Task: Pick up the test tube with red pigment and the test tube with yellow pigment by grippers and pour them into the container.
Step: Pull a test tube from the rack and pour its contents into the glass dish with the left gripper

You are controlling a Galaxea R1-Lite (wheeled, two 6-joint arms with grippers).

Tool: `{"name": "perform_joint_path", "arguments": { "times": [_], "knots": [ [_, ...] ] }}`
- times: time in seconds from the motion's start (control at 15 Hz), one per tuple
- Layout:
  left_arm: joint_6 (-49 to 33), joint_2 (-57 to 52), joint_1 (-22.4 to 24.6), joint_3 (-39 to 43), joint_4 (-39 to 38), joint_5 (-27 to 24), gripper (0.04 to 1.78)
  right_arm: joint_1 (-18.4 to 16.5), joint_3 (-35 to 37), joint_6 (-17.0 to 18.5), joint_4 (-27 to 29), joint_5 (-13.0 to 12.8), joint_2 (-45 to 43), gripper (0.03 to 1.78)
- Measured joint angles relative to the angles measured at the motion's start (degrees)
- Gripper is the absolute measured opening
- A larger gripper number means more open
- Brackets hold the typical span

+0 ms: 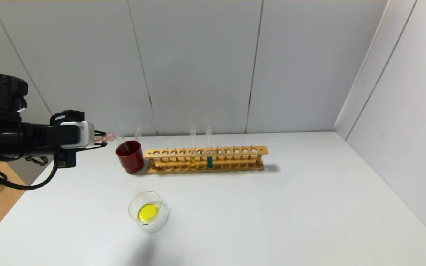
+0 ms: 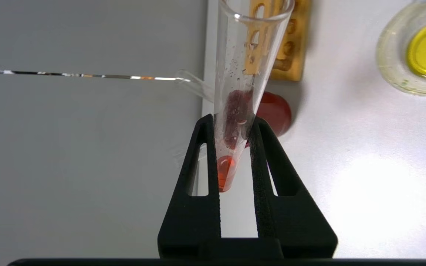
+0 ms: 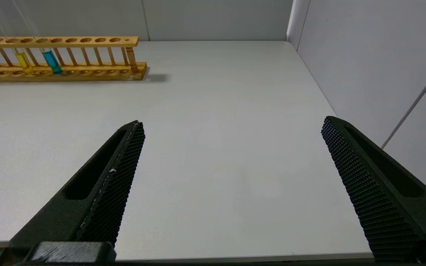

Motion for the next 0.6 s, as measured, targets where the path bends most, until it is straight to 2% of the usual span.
{"name": "perform_joint_path", "arguments": {
  "times": [0.33,0.6],
  "knots": [
    [7.1,0.1,0.1,5.8,-4.4,0.4,0.3,0.0,0.0,0.0,0.0,0.0,0.0,1.75],
    [15.1,0.6,0.5,9.0,-12.3,0.4,0.3,0.0,0.0,0.0,0.0,0.0,0.0,1.75]
  ]
}}
